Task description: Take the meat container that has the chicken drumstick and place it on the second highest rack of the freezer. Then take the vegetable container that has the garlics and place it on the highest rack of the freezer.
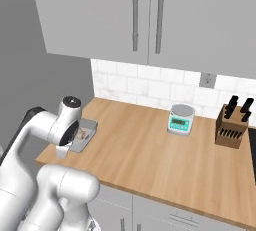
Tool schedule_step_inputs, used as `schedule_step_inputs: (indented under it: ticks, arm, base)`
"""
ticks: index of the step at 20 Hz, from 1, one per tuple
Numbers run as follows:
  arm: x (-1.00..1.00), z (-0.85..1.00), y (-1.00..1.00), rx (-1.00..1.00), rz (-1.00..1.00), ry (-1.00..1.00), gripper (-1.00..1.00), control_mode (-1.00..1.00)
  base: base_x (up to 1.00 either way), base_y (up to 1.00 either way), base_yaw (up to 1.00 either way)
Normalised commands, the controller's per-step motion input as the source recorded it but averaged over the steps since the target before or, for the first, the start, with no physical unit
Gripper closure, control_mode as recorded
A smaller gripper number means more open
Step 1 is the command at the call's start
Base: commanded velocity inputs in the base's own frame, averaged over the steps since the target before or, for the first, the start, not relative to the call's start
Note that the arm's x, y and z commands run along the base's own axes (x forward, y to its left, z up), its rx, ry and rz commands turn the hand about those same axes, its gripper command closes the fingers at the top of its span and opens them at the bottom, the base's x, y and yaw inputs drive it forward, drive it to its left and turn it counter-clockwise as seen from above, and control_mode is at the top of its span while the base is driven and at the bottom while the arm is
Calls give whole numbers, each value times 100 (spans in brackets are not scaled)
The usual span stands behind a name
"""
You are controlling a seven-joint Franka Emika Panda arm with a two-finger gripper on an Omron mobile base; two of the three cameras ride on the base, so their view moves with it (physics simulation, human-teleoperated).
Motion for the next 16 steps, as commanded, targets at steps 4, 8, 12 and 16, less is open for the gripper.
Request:
schedule_step_inputs:
  ticks: [4, 8, 12, 16]
  arm:
    - [27, -26, 2, -1, 3, 0, -100, -100]
    - [19, -11, 5, 0, 1, 0, -100, -100]
    - [10, -1, 8, 0, 0, 0, -100, -100]
    - [24, -9, 9, 0, 0, 0, -100, -100]
  base:
    - [0, 0, 0]
    - [0, 0, 0]
    - [0, 0, 0]
    - [0, 0, 0]
